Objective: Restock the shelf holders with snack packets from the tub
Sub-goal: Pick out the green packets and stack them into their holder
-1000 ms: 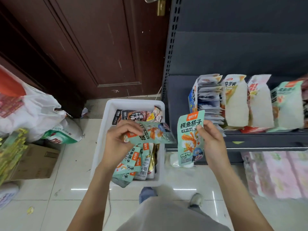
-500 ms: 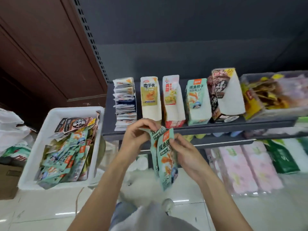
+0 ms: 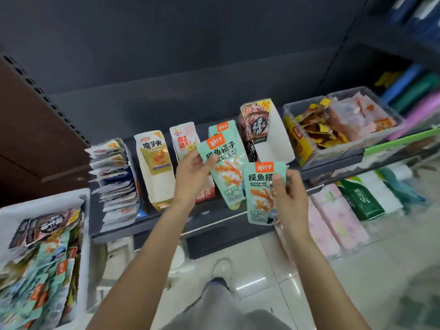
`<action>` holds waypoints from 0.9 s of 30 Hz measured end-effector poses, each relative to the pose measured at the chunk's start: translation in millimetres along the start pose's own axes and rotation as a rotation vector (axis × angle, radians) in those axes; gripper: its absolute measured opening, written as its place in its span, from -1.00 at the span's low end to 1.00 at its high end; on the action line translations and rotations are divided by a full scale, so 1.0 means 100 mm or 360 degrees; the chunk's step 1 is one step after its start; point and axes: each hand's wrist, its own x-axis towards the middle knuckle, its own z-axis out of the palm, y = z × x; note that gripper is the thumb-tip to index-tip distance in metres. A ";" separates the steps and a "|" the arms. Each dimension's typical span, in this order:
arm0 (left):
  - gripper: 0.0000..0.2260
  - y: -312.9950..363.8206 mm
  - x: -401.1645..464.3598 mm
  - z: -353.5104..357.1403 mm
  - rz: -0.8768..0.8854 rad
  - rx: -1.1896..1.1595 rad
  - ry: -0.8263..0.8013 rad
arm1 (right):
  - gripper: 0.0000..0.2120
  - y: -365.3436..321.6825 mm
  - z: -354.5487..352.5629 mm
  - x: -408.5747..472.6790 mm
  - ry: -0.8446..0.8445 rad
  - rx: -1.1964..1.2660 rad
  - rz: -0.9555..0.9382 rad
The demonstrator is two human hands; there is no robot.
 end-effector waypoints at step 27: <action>-0.85 -0.47 0.08 0.29 0.0739 0.1763 -0.0222 | -0.84 -0.38 0.21 1.34 -0.0169 0.0669 -0.0497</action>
